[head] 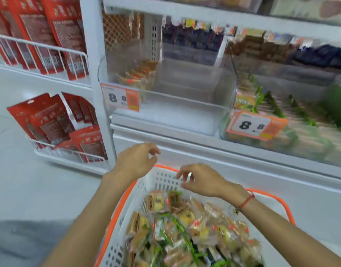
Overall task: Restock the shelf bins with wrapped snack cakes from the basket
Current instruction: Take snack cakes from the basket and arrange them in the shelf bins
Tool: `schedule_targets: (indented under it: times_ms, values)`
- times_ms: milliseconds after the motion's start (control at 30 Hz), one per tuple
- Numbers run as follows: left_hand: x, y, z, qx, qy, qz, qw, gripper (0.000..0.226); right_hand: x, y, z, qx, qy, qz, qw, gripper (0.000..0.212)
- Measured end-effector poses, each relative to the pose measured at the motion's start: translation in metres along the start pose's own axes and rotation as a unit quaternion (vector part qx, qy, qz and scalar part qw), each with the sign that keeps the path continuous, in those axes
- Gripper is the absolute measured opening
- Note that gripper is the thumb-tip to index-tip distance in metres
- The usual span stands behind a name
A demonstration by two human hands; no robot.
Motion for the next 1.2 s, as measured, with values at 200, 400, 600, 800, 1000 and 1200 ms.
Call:
schedule_targets:
  times_ms: [200,400,600,800,1000,1200]
  values:
    - [0.138,0.011,0.023,-0.028,-0.110,0.259,0.959,0.032,0.112,0.006,-0.027,0.056,0.002,0.173,0.983,0.034]
    - [0.189,0.046,0.053,-0.058,-0.041,0.393,0.917,0.045,0.159,0.007,-0.049,0.073,0.016,0.126,0.989,0.071]
    - [0.201,0.037,0.056,-0.067,-0.020,0.391,0.918,0.023,0.159,0.025,-0.071,0.164,-0.028,0.093,0.982,0.078]
    - [0.206,0.023,0.059,-0.121,-0.007,0.359,0.926,0.019,0.152,0.020,-0.065,0.168,-0.054,0.015,0.984,0.051]
    - [0.152,0.005,0.006,-0.116,0.238,0.254,0.930,0.027,0.104,0.039,-0.064,0.096,-0.156,0.030,0.983,0.075]
    - [0.117,0.010,-0.027,-0.053,0.409,0.309,0.857,0.066,0.027,0.061,-0.042,0.001,-0.130,-0.027,0.991,0.070]
Point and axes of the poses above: each hand's wrist, its own y-axis away from the middle knuckle, its own x-axis out of the palm, z = x × y, the point moved 5 cm from there along -y, towards the middle knuckle, and after that the axes turned 9 degrees about z, right-handed, at the moved point
